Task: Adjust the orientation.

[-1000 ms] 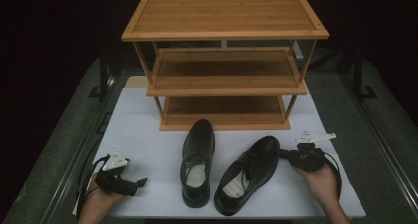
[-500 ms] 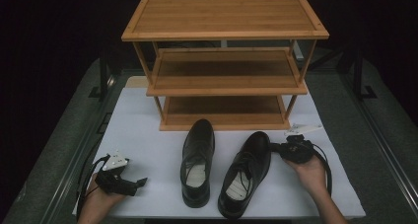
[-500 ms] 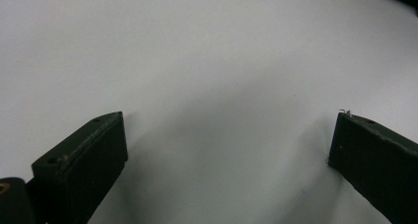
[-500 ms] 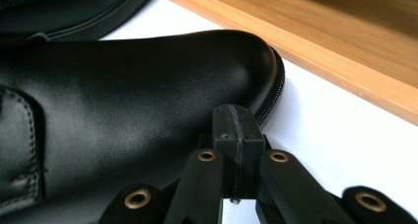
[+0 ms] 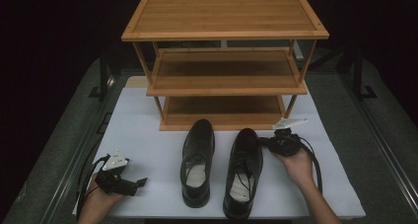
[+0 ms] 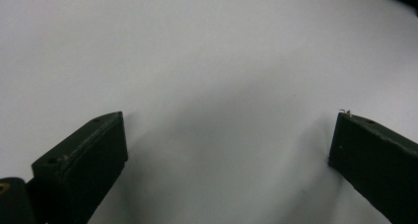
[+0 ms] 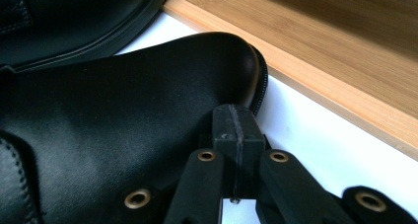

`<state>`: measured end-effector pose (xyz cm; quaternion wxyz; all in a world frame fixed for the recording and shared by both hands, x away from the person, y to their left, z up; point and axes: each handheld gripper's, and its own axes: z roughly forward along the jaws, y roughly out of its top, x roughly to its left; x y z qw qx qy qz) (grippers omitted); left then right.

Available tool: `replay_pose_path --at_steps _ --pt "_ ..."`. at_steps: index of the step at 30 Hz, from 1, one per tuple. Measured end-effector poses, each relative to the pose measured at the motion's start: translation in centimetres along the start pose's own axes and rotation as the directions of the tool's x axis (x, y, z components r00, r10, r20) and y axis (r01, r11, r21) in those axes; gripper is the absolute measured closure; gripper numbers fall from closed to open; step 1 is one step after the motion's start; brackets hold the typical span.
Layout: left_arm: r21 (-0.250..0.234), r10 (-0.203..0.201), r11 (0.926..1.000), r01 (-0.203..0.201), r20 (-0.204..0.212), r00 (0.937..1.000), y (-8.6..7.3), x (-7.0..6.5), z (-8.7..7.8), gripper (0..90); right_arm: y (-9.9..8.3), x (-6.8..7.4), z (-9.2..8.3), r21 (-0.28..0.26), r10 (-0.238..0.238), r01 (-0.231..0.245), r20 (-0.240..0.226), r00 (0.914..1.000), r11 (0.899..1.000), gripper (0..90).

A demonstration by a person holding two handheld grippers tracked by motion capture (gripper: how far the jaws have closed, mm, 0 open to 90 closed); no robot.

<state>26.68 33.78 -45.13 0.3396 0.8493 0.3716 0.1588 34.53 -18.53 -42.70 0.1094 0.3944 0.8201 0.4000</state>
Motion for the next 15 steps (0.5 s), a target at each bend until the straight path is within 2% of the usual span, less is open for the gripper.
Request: replay_pose_path --at_steps 4,8,10,15 --pt "0.002 0.002 1.0000 -0.002 0.001 1.0000 0.0 0.0 0.0 0.5 -0.3 0.1 -0.3 0.002 0.000 0.000 -0.002 1.0000 1.000 89.8" --pt "0.002 0.002 1.0000 -0.002 0.000 1.0000 0.0 0.0 0.0 0.5 -0.8 0.5 -1.4 -0.002 -0.009 0.009 0.002 1.0000 1.000 89.7" --pt "0.002 0.002 1.0000 -0.002 0.001 1.0000 0.0 0.0 0.0 0.5 -1.5 0.7 -2.2 -0.025 0.006 -0.006 -0.003 1.0000 1.000 89.7" --pt "0.002 0.002 1.0000 -0.002 0.000 1.0000 0.0 0.0 0.0 0.5 -3.5 1.7 -3.8 -0.029 0.018 -0.018 -0.021 0.9996 0.999 89.7"
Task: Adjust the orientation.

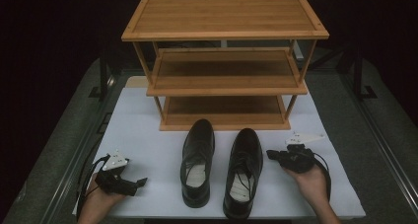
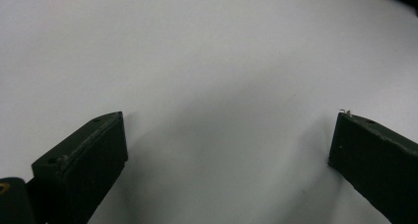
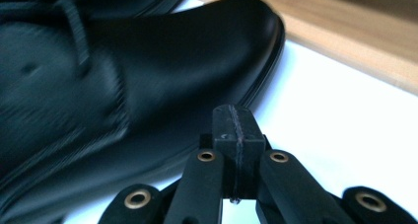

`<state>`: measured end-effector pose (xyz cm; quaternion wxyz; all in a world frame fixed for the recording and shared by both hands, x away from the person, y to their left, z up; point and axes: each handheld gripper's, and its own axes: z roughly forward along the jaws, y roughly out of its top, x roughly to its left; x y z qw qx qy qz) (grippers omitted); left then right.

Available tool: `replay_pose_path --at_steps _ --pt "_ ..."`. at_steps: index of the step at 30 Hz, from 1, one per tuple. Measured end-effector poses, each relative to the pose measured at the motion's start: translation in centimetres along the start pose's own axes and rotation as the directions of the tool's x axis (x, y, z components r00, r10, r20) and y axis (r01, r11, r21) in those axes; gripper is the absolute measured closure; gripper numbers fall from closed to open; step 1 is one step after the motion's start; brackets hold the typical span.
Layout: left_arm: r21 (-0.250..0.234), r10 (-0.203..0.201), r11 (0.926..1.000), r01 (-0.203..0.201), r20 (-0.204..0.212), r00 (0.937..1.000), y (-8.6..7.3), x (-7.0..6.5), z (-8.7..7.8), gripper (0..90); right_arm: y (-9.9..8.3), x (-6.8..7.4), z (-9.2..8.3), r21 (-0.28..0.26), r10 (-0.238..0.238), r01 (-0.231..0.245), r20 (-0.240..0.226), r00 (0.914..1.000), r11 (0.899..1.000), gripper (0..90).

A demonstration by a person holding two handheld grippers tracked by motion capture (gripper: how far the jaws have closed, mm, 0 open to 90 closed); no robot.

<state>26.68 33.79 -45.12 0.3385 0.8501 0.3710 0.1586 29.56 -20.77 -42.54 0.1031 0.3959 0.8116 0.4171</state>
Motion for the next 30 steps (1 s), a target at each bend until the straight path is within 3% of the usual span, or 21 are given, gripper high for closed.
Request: replay_pose_path --at_steps 6,12,22,30 --pt "0.000 0.000 1.0000 0.000 0.000 1.0000 0.0 0.0 0.0 0.6 -2.4 1.5 -1.7 0.002 0.008 -0.008 -0.038 0.9992 1.000 89.7" --pt "0.001 0.000 1.0000 0.000 0.000 1.0000 0.0 0.0 0.0 0.5 -4.3 3.6 -1.7 0.038 0.003 0.001 -0.101 0.9948 0.999 89.7" --pt "0.000 0.000 1.0000 0.000 0.000 1.0000 0.0 0.0 0.0 0.6 -4.1 5.3 -0.1 0.075 -0.041 0.053 -0.153 0.9874 0.996 89.7" --pt "0.001 0.001 1.0000 -0.001 0.000 1.0000 0.0 0.0 0.0 0.6 -3.9 5.2 0.3 0.067 -0.021 0.032 -0.160 0.9868 0.997 89.8"
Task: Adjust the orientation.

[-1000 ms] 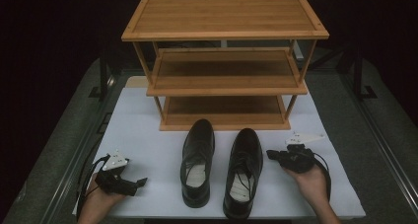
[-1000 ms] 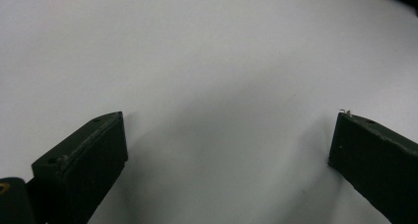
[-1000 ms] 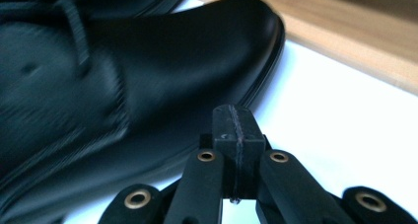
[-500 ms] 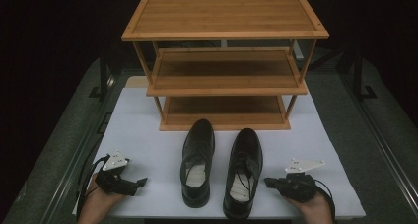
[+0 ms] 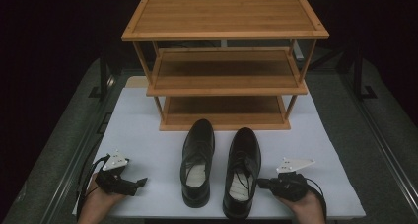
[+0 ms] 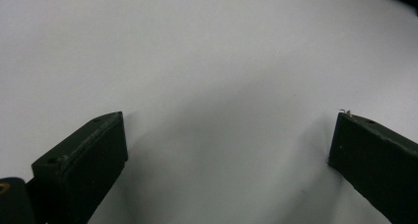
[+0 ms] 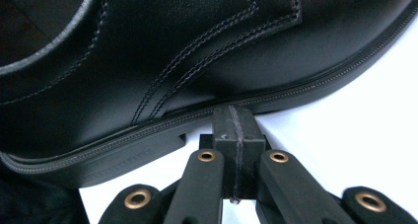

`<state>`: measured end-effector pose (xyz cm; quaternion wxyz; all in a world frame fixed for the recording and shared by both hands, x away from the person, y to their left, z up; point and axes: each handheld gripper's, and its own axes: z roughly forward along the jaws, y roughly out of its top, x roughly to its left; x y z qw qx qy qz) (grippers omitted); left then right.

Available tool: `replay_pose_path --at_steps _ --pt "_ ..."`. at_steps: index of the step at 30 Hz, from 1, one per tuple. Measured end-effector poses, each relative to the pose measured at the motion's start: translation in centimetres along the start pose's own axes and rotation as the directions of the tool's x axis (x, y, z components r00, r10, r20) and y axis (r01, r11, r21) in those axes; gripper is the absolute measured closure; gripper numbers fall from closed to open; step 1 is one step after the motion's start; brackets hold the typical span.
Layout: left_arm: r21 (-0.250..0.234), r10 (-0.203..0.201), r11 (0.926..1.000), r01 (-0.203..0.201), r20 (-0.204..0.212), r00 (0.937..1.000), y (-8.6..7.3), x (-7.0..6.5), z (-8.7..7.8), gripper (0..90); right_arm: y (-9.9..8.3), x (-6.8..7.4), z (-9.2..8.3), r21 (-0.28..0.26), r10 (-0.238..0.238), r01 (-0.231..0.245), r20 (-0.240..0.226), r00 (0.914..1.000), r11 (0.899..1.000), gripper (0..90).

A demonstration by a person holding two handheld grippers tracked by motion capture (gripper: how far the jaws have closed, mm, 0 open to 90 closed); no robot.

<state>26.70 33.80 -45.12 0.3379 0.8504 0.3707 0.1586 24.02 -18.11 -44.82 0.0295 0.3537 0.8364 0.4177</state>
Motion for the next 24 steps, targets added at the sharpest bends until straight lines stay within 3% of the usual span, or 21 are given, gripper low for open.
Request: replay_pose_path --at_steps 24 --pt "-0.001 -0.001 1.0000 0.001 0.000 1.0000 0.0 0.0 0.0 0.5 2.6 0.1 2.8 0.009 -0.035 0.035 0.001 0.9994 0.999 89.7"
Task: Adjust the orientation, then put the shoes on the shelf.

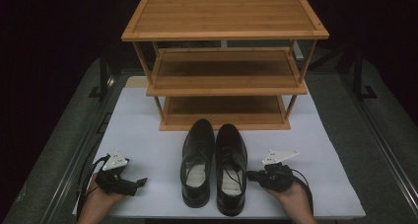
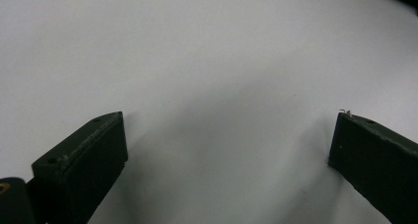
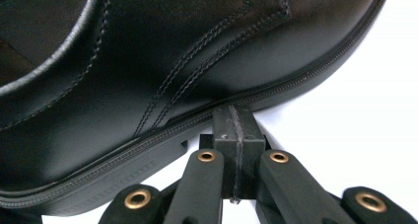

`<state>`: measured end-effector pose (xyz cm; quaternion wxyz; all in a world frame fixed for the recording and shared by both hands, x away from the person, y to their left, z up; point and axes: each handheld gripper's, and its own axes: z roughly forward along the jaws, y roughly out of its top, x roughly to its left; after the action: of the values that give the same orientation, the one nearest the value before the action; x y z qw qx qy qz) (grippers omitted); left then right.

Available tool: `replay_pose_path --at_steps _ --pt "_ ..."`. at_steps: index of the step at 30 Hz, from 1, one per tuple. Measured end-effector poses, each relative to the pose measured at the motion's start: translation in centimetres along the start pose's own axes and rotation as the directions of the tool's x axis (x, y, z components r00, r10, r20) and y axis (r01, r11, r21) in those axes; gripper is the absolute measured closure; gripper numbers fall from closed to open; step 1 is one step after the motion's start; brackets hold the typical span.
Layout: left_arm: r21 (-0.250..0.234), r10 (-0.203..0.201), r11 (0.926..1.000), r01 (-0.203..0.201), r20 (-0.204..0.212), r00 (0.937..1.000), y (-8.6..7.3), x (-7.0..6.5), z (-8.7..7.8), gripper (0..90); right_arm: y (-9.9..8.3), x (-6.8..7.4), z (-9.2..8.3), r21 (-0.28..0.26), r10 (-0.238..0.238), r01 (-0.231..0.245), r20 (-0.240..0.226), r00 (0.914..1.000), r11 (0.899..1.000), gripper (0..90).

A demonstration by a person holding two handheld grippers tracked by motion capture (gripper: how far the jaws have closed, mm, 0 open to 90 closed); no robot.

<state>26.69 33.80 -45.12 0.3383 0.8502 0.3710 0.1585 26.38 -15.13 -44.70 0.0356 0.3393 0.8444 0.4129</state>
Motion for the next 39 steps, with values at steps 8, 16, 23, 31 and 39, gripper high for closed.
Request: replay_pose_path --at_steps 8,16,23,31,39 --pt "0.000 0.000 1.0000 0.000 0.000 1.0000 0.0 0.0 0.0 0.5 0.2 0.1 0.0 -0.007 -0.005 0.005 0.001 1.0000 1.000 89.7" --pt "0.000 0.000 1.0000 0.000 0.000 1.0000 0.0 0.0 0.0 0.6 0.0 0.1 -0.1 -0.011 -0.005 0.005 -0.004 1.0000 1.000 86.2" --pt "0.001 0.000 1.0000 0.000 0.001 1.0000 0.0 0.0 0.0 0.5 -0.1 -0.4 -1.3 -0.043 0.021 -0.020 0.018 0.9996 0.999 68.4" --pt "0.001 -0.022 0.9998 0.022 0.002 0.9998 0.2 0.0 0.0 0.6 0.3 -1.1 -2.4 -0.045 0.053 -0.050 0.061 0.9967 0.998 48.3" --pt "-0.054 -0.046 0.9974 0.048 0.038 0.9982 2.3 -0.9 -0.7 0.7 1.3 -1.5 -3.1 -0.057 0.064 -0.061 0.063 0.9959 0.997 37.1"
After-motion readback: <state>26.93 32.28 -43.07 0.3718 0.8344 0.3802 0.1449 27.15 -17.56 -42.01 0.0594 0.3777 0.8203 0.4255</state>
